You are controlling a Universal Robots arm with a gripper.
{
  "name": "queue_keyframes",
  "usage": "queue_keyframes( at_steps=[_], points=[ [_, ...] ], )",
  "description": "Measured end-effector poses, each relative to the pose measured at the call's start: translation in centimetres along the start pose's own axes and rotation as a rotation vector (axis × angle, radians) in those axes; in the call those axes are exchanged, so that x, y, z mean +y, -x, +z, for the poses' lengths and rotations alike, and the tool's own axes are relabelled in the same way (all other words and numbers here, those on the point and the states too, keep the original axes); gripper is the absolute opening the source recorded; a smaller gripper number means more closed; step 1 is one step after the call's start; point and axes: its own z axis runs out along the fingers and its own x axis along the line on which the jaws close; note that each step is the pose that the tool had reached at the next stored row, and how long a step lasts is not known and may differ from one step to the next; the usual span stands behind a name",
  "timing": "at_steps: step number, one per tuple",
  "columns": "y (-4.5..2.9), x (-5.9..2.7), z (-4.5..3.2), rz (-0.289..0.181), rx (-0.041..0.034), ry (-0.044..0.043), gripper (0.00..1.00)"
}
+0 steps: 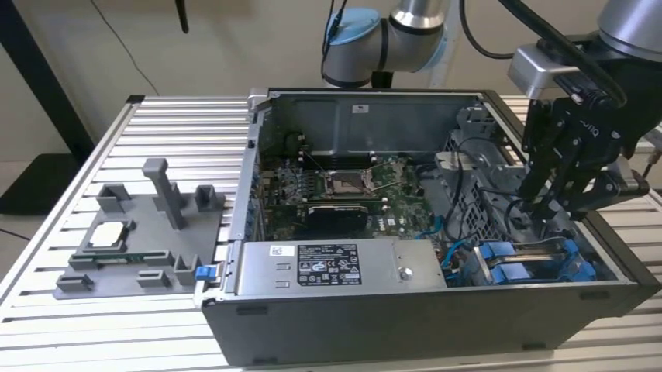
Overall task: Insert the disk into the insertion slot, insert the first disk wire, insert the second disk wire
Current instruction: 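Insert the first disk wire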
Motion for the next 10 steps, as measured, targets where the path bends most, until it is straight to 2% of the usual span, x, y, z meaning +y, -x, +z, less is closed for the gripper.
queue_keyframes(
  at_steps=[1, 10],
  points=[
    [0.01, 0.00, 0.00, 0.000, 0.0000, 0.0000, 0.00],
    [0.13, 0.00, 0.00, 0.000, -0.0002, -0.0003, 0.00]
  ],
)
